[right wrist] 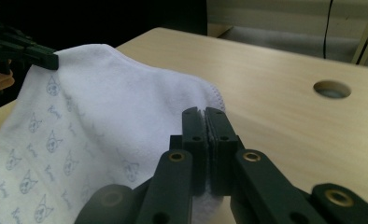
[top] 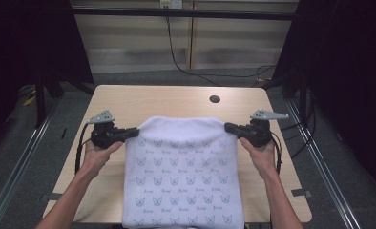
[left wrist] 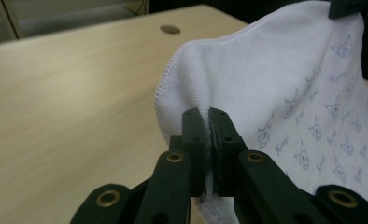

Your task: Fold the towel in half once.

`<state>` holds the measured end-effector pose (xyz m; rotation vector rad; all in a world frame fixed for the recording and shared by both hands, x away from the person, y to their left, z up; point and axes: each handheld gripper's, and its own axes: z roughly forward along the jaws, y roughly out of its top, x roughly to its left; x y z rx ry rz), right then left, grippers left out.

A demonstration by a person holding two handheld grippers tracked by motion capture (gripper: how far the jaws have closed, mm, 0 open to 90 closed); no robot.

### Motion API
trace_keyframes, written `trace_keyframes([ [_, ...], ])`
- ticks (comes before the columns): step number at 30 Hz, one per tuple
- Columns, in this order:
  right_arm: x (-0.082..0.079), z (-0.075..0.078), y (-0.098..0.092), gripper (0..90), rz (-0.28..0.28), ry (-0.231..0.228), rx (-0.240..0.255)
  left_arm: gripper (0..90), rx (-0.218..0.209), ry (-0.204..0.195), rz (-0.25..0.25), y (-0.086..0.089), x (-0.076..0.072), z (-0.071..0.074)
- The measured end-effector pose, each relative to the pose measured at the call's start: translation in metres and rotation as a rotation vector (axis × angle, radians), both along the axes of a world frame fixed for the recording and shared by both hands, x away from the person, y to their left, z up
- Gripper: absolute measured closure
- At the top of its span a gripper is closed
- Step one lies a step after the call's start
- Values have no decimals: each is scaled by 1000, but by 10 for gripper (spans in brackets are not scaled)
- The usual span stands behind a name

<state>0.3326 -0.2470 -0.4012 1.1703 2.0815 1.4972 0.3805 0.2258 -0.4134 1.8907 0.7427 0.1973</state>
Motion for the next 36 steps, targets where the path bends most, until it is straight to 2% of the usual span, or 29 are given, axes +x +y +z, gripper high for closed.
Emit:
trace_keyframes([
  [3,8,17,-1,880,-9,-28,-2,864,-30,-22,6,1,6,17],
  [5,14,29,-1,880,-12,-43,-7,865,-25,-42,9,-1,10,28],
  [6,16,33,-1,880,-14,-45,-11,865,-49,-54,6,-1,12,35],
  [8,22,43,-2,881,-26,-55,-9,865,-53,-67,10,-3,16,46],
  [9,24,47,-3,881,-30,-60,-8,865,-54,-72,7,-4,20,53],
  [10,27,52,-4,881,-38,-69,-8,865,-28,-71,1,-5,23,60],
  [11,29,57,-5,881,-47,-74,-3,864,-12,-92,6,-5,25,67],
  [13,34,67,-6,882,-53,-96,11,867,-57,-107,2,-3,27,82],
  [14,36,72,-6,882,-52,-109,10,867,-45,-131,7,-4,28,90],
  [17,47,90,-7,882,-67,-124,10,867,-76,-153,38,-2,33,109],
  [18,49,97,-7,882,-72,-136,4,867,-87,-156,42,-2,32,113],
  [19,50,104,-8,883,-73,-149,17,867,-81,-173,41,-2,32,117],
  [20,50,109,-8,882,-71,-158,24,867,-85,-171,52,-1,32,118],
  [22,47,112,-6,882,-66,-165,7,867,-59,-189,47,-1,28,117],
  [24,43,108,-3,882,-52,-155,-16,867,-75,-170,33,1,23,110],
  [25,37,103,-2,882,-39,-151,-8,867,-52,-172,18,1,19,106],
  [27,29,95,-2,882,-29,-139,-7,867,-46,-158,10,3,12,96],
  [29,16,85,-1,882,0,-127,3,868,-72,-135,1,10,1,83],
  [31,3,77,0,883,24,-117,-4,868,-61,-124,-2,13,-8,73],
  [33,-11,69,0,882,42,-111,-11,868,-77,-107,-20,16,-20,61],
  [36,-32,56,0,882,69,-97,6,868,-76,-80,-46,19,-41,41],
])
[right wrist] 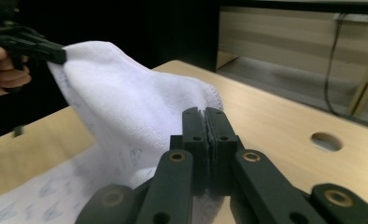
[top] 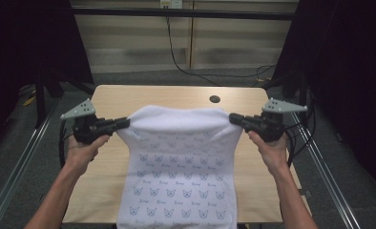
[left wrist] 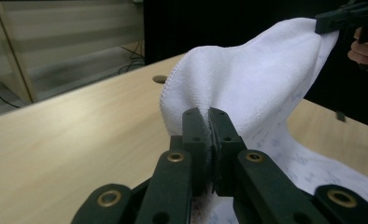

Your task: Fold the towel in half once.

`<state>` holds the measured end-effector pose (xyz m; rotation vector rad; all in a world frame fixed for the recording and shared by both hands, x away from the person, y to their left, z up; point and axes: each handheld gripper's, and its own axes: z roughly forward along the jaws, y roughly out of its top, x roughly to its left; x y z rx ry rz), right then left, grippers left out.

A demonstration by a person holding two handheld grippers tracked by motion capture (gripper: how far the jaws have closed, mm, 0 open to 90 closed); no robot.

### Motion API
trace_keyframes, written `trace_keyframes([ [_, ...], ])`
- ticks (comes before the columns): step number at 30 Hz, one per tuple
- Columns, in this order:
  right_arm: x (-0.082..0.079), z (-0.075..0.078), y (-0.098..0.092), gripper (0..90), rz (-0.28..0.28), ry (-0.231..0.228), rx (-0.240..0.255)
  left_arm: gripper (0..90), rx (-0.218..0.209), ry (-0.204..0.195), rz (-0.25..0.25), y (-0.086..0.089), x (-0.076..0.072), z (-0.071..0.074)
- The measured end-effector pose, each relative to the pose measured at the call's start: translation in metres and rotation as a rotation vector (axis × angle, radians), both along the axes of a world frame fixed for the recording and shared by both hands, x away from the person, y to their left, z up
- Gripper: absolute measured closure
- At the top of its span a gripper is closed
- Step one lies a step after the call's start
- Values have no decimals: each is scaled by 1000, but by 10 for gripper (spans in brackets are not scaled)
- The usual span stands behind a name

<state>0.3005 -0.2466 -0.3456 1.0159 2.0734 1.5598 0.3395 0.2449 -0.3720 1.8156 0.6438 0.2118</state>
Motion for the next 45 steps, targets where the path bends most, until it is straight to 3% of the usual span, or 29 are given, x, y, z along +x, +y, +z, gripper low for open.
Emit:
trace_keyframes([
  [8,-59,-37,5,882,41,55,-37,869,-12,58,-39,7,-48,-33],
  [11,-77,-51,4,882,44,80,-34,869,27,87,-49,4,-65,-49],
  [14,-97,-72,2,882,34,122,-37,869,19,131,-70,1,-82,-65],
  [16,-108,-83,0,882,26,146,-26,869,75,147,-86,-1,-92,-74],
  [17,-114,-90,-2,882,20,160,-44,869,72,162,-102,-1,-94,-77],
  [18,-119,-94,-2,882,18,168,-50,869,94,175,-111,0,-98,-83],
  [19,-124,-101,-2,882,27,193,-26,869,117,178,-113,0,-100,-86],
  [22,-134,-118,4,881,45,249,-69,869,158,229,-111,3,-104,-105],
  [23,-135,-122,6,881,50,262,-68,869,193,237,-110,2,-105,-111],
  [26,-132,-139,17,881,74,319,-136,868,225,254,-120,0,-103,-119],
  [28,-128,-143,20,881,77,326,-172,868,248,264,-116,-2,-100,-124],
  [30,-125,-146,18,881,72,344,-173,866,259,265,-110,-4,-97,-127],
  [32,-120,-151,21,881,68,357,-220,865,265,267,-92,-5,-91,-127],
  [37,-99,-155,20,881,49,355,-217,867,272,257,-59,-7,-72,-128],
  [45,-46,-159,17,881,-26,341,-196,869,246,244,5,-15,-16,-133],
])
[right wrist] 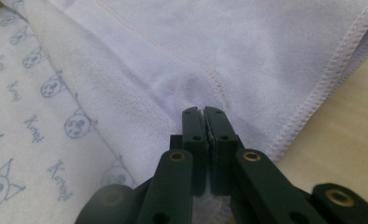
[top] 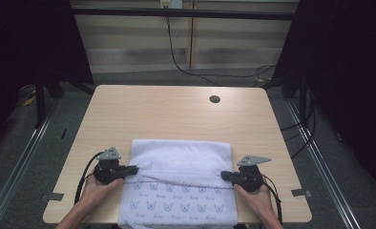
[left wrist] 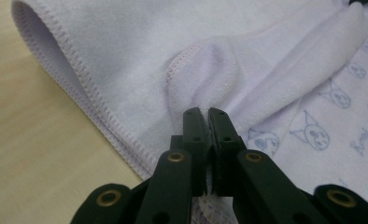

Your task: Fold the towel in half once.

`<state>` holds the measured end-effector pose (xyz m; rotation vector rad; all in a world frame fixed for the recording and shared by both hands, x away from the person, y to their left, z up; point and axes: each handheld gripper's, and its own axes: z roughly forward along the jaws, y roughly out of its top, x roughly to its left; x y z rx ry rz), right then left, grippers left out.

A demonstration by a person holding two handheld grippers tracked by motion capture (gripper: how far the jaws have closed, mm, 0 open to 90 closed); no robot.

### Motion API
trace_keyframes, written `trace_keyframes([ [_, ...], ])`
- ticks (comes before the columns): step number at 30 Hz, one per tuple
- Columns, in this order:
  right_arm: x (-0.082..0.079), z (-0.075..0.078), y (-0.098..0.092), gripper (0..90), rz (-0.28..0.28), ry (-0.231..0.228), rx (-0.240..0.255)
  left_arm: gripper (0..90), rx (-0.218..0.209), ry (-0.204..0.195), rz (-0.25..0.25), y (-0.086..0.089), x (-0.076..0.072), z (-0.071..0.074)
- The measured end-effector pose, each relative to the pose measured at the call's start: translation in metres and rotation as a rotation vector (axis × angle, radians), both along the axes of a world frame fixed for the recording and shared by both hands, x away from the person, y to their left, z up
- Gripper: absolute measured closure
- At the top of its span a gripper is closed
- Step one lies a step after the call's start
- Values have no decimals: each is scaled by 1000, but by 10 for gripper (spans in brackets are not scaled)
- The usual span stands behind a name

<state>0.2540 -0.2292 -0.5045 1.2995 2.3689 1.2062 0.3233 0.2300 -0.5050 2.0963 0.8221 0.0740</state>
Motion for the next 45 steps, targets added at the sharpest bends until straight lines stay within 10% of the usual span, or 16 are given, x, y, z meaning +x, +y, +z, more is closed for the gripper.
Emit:
trace_keyframes([
  [15,95,-3,-2,882,-110,4,3,871,-20,21,129,-11,84,-4],
  [32,142,1,3,883,-215,-8,-28,874,-8,25,192,-25,119,1],
  [36,137,24,-8,884,-219,-72,86,874,-102,-20,183,-16,113,30],
  [45,111,116,-15,883,-153,-272,175,874,-176,-182,144,-1,79,103],
])
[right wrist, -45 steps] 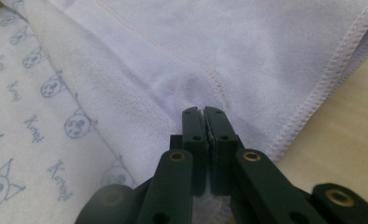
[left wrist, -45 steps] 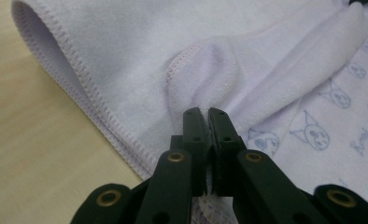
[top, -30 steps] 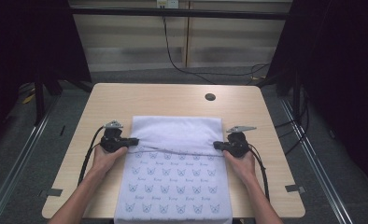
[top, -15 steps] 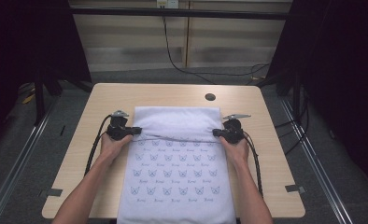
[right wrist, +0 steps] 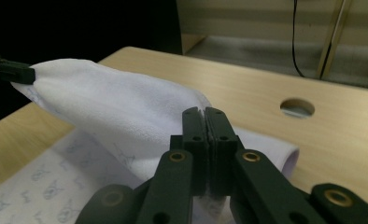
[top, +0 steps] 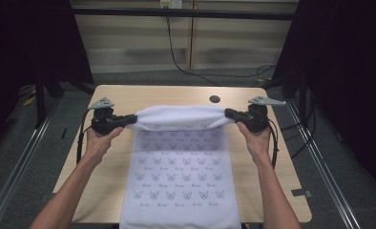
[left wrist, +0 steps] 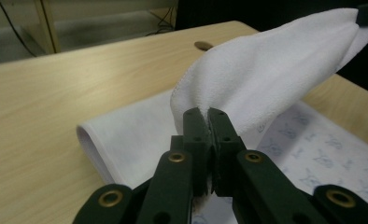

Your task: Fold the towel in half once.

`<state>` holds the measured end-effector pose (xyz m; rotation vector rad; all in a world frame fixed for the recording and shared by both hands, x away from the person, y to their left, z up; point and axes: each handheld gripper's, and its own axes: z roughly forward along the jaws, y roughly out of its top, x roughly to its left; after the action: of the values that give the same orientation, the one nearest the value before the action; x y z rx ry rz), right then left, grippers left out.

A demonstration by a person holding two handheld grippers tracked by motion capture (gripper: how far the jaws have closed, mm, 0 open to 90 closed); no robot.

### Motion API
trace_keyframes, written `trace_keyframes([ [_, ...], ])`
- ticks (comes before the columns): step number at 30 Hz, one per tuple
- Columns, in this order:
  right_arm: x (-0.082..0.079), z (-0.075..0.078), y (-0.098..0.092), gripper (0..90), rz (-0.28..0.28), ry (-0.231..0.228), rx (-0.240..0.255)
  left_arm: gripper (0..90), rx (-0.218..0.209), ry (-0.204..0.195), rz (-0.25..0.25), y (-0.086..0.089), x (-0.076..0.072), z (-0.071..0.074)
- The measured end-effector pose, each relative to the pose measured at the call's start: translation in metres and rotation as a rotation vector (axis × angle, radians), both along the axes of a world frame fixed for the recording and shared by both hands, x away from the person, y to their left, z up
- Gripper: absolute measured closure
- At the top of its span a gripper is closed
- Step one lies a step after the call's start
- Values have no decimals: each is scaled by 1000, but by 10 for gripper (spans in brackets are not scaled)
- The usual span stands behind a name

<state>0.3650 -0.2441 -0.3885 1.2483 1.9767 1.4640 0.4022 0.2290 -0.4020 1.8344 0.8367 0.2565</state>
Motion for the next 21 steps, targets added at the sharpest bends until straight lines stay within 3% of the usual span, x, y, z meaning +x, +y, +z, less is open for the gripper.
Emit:
trace_keyframes([
  [4,-23,25,5,883,53,-49,-10,874,-42,-29,-27,13,-25,20],
  [6,-34,30,6,883,73,-67,-25,873,-68,-26,-47,17,-37,23],
  [7,-41,31,6,883,83,-74,-19,874,-48,-40,-49,19,-47,25],
  [9,-56,30,6,883,105,-76,-6,873,-90,-32,-79,23,-62,23],
  [11,-71,24,7,883,124,-68,-21,873,-92,-28,-101,27,-83,17],
  [13,-85,16,7,883,139,-55,-30,872,-55,-17,-123,29,-102,4],
  [15,-99,3,6,883,154,-27,-38,872,-43,18,-131,30,-114,-12],
  [16,-107,-6,7,882,163,-11,-41,871,-20,13,-128,29,-119,-20],
  [18,-118,-23,9,881,175,26,-62,870,-19,56,-144,27,-125,-37],
  [21,-129,-48,10,878,183,80,-81,866,62,94,-170,20,-132,-63],
])
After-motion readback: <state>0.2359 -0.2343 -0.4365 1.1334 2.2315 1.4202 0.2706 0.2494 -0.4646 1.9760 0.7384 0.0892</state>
